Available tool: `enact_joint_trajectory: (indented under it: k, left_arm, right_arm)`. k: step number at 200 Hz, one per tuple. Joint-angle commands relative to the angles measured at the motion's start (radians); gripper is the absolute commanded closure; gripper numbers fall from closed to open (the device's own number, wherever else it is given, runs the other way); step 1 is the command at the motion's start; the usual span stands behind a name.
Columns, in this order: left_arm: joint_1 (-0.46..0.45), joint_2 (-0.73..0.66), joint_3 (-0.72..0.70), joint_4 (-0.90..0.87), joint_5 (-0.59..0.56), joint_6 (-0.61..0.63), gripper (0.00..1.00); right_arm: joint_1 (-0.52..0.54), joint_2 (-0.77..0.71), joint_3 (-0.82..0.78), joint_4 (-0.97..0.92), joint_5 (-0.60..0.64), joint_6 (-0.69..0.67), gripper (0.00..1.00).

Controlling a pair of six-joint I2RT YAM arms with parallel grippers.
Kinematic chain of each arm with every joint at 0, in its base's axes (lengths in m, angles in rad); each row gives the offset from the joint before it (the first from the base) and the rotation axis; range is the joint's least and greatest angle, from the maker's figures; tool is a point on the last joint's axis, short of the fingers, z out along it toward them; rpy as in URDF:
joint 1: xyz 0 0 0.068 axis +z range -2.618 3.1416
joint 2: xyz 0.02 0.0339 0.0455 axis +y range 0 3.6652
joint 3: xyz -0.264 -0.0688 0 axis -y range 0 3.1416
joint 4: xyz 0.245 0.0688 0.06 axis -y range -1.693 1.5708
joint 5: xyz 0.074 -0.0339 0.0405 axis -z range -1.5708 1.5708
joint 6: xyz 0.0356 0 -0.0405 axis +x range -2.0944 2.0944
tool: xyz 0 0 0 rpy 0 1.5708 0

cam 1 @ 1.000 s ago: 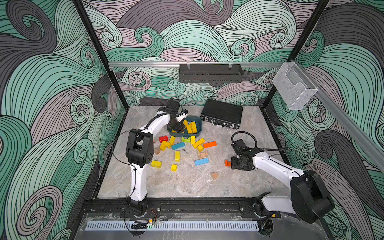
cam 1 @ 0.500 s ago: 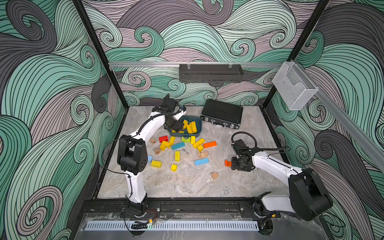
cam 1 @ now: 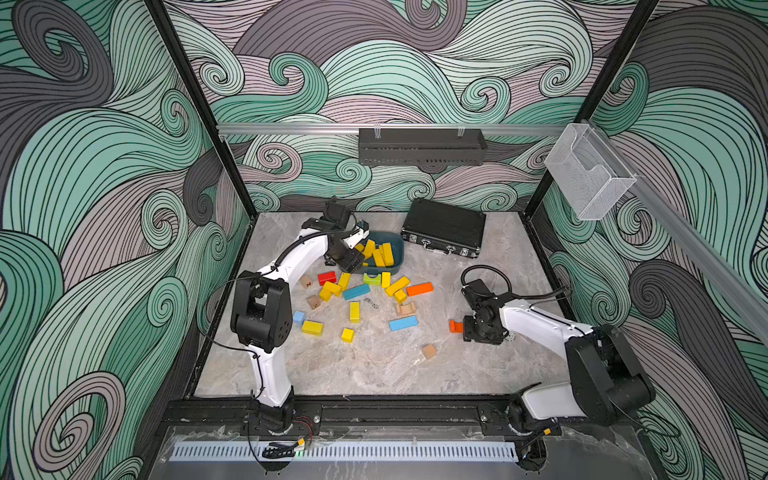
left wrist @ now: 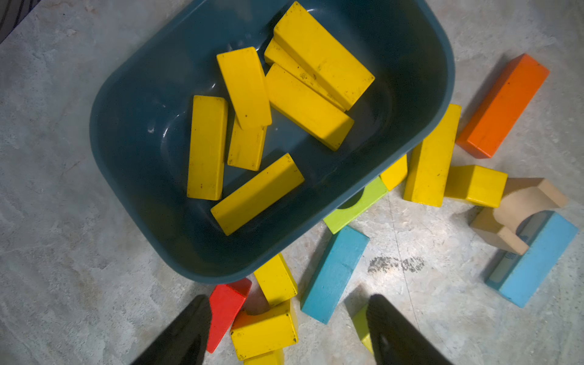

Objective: Pick out the yellow building blocks
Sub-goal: Pick up the building block from the center of the board.

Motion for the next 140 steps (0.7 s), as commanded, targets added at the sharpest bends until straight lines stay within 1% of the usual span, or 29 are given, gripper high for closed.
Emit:
enact_joint_trajectory:
  k: [1, 50, 78, 119, 140]
  left_arm:
    - [0.009, -0.046, -0.011, 0.002, 0.023, -0.011, 0.21]
    - [0.013, -0.068, -0.059, 0.016, 0.022, -0.009, 0.21]
    - [0.013, -0.073, -0.076, 0.019, 0.019, -0.008, 0.22]
    - [0.014, -0.078, -0.093, 0.025, 0.033, -0.013, 0.22]
    - [0.014, -0.083, -0.098, 0.020, 0.037, -0.014, 0.22]
  right_arm:
    - [-0.011, 0.028, 0.035, -0.013, -0.005, -0.017, 0.42]
    - [-0.011, 0.094, 0.074, -0.015, -0.033, -0.039, 0.46]
    - [-0.013, 0.080, 0.057, -0.020, -0.026, -0.029, 0.49]
    - [-0.012, 0.071, 0.041, -0.021, -0.027, -0.021, 0.56]
    - [-0.014, 0.087, 0.052, -0.030, -0.033, -0.028, 0.66]
